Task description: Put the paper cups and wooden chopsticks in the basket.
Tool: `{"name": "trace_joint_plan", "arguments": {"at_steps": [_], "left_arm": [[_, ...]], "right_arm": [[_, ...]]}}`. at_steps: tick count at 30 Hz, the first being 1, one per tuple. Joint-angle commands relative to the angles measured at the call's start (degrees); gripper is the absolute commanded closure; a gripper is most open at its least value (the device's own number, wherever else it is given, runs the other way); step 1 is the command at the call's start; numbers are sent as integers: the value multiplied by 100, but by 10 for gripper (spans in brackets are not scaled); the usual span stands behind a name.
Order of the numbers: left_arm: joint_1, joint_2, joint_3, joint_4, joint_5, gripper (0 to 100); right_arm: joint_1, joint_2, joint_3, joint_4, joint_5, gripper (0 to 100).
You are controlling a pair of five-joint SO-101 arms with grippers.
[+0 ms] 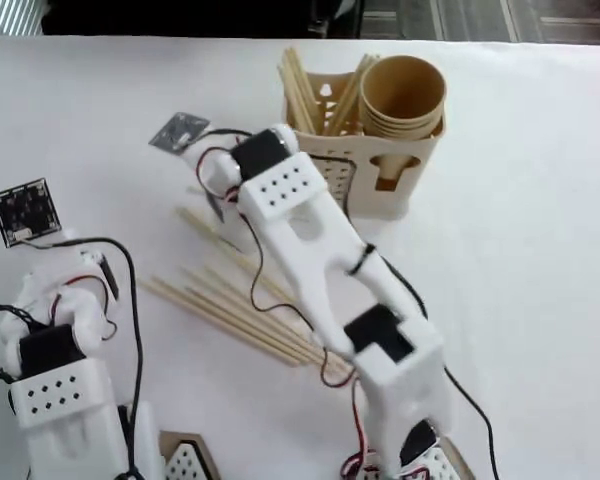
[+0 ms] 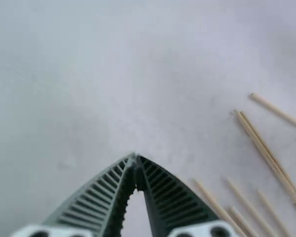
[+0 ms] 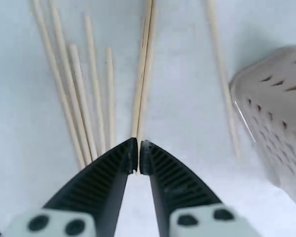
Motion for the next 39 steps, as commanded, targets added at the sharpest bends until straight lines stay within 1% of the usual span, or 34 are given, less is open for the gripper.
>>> {"name": "trace_joint_plan", "arguments": {"at_steps": [1,9,12,16,20,22,25,28,33,39], "left_arm": [[-48,-101,-26,-132,53,976],[-48,-101,-26,-132,53,976],[-48,-101,-26,-132,53,976],[-48,-101,-26,-132,53,976],[-48,-101,-26,-132,53,976],[-48,-101,-26,-132,53,976],[-48,-101,-26,-132,53,976],[-48,-101,-26,-132,53,976],[-48,-101,-26,-132,53,976],[-48,-101,-26,-132,53,976]], "right_arm": [[75,-1147,88,31,18,979],[101,-2914,255,22,0,979],[251,-3451,246,4,-18,979],[585,-4101,255,-40,-308,979],[752,-4637,264,-40,-422,979],[760,-4875,422,-31,-501,979],[725,-5332,1081,-145,-527,979],[778,-6018,2171,-708,-510,979],[1095,-7064,4070,-2360,-510,979],[1736,-6879,4985,-3934,-527,979]]}}
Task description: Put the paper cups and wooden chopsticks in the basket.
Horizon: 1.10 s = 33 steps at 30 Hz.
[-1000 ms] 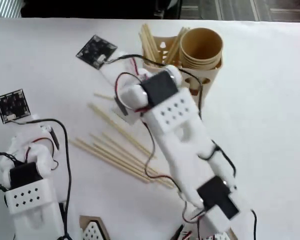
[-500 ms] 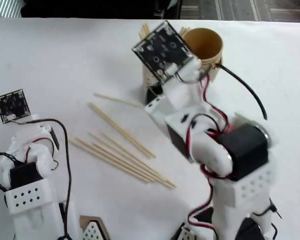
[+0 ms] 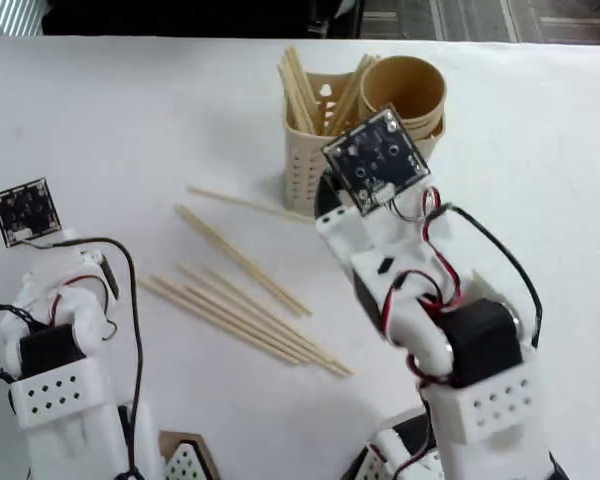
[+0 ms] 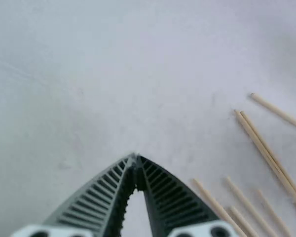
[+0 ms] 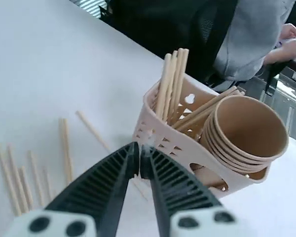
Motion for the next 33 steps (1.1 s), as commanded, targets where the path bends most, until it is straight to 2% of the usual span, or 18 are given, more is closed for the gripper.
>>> {"name": "trace_joint_plan", "arguments": {"at_steps": [1,5,8,17,33], "left_arm": [[-48,-101,-26,-132,53,976],[-48,-101,-26,-132,53,976],[-48,-101,-26,-132,53,976],[-48,-101,-26,-132,53,976],[-48,-101,-26,-132,44,976]], "right_arm": [[365,145,264,-1033,-44,979],[558,453,589,-2132,-97,979],[593,593,800,-2730,-457,979],[549,664,905,-3081,-905,979],[-875,681,897,-2105,-914,979]]}}
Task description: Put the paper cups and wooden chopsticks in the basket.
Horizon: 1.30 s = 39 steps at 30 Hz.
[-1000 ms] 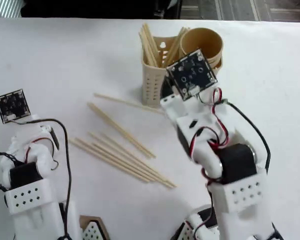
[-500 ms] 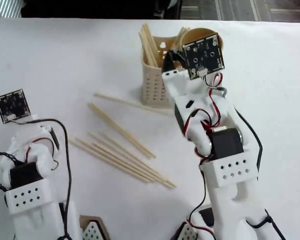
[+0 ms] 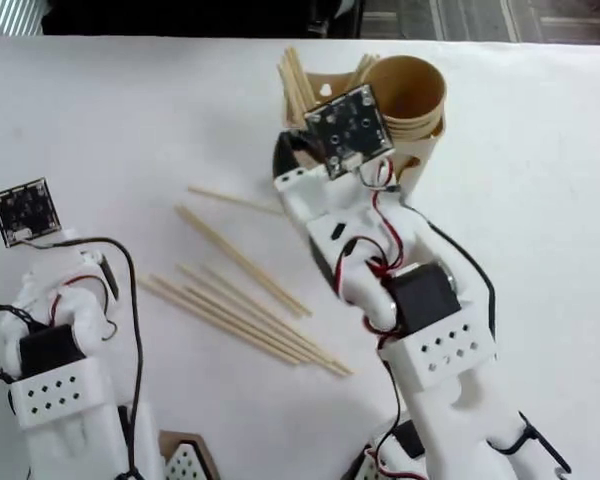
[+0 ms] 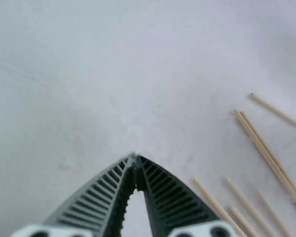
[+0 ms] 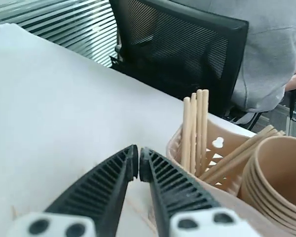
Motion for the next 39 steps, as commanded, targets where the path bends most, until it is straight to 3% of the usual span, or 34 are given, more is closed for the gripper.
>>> {"name": "trace_joint_plan", "arguments": {"at_steps": [1,5,11,29,34,39], "left_arm": [[-48,-101,-26,-132,44,976],[-48,-101,-26,-132,44,976],[-48,-101,-26,-132,44,976],[-48,-101,-26,-132,44,976],[-48,-101,-26,-132,44,976],[-48,-101,-26,-132,44,976]], "right_arm": [[-374,66,-53,356,-26,979],[-716,778,-70,1147,0,972],[-857,2510,-352,1868,519,845],[-1068,6941,-3701,2387,738,854],[-1086,7820,-4527,3099,1354,854],[-963,8708,-5459,3688,1653,991]]}}
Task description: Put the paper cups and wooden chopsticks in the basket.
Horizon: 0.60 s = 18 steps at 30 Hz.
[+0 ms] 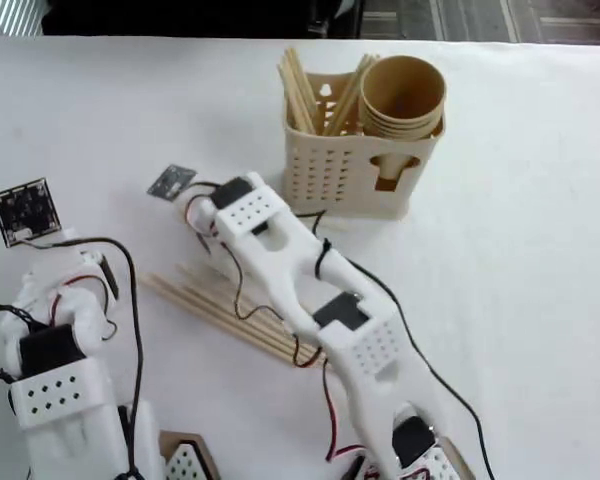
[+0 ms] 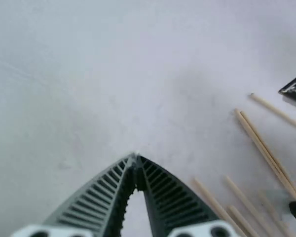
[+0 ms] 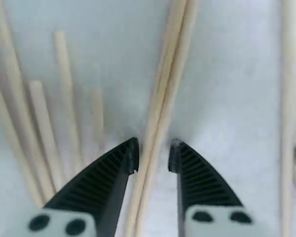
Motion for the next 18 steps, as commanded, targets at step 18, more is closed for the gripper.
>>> {"name": "trace_joint_plan", "arguments": {"at_steps": [18], "left_arm": [[-48,-101,-26,-132,44,976]], "right_arm": [[637,-840,-1811,2105,431,979]]}}
